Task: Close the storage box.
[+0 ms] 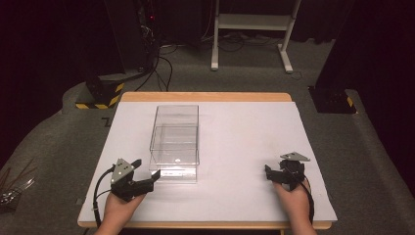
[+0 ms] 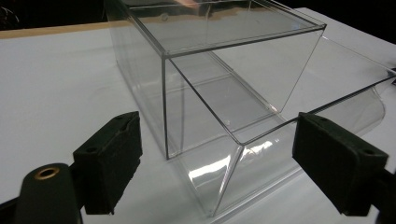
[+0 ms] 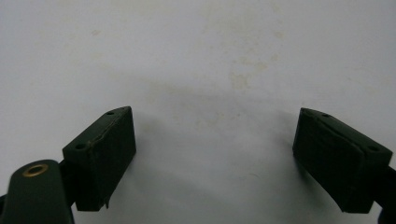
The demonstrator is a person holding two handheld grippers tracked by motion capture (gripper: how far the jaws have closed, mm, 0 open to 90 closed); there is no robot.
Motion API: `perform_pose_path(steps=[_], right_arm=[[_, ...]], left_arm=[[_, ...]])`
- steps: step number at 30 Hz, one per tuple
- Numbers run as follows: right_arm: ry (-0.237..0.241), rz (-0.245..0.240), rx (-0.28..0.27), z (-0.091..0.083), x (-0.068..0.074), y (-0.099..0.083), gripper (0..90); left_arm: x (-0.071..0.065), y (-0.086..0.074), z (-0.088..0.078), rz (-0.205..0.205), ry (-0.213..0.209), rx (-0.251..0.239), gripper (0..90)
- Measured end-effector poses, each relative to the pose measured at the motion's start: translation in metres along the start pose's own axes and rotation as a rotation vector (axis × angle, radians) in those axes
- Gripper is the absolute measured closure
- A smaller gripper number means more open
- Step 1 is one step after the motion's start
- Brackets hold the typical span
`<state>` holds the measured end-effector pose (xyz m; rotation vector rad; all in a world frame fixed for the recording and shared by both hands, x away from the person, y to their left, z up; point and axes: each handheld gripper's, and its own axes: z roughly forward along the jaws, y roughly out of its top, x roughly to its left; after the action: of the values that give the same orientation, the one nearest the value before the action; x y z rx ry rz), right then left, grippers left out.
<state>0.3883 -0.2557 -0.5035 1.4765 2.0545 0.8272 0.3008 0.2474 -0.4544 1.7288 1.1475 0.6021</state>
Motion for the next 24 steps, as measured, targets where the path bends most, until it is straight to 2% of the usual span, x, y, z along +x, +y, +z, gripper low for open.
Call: perform_pose_path(steps=[24], right_arm=[[0.001, 0.001, 0.000, 0.000, 0.000, 0.000, 13.2]], left_arm=[[0.014, 0.013, 0.026, -0.015, 0.045, -0.020, 17.2]])
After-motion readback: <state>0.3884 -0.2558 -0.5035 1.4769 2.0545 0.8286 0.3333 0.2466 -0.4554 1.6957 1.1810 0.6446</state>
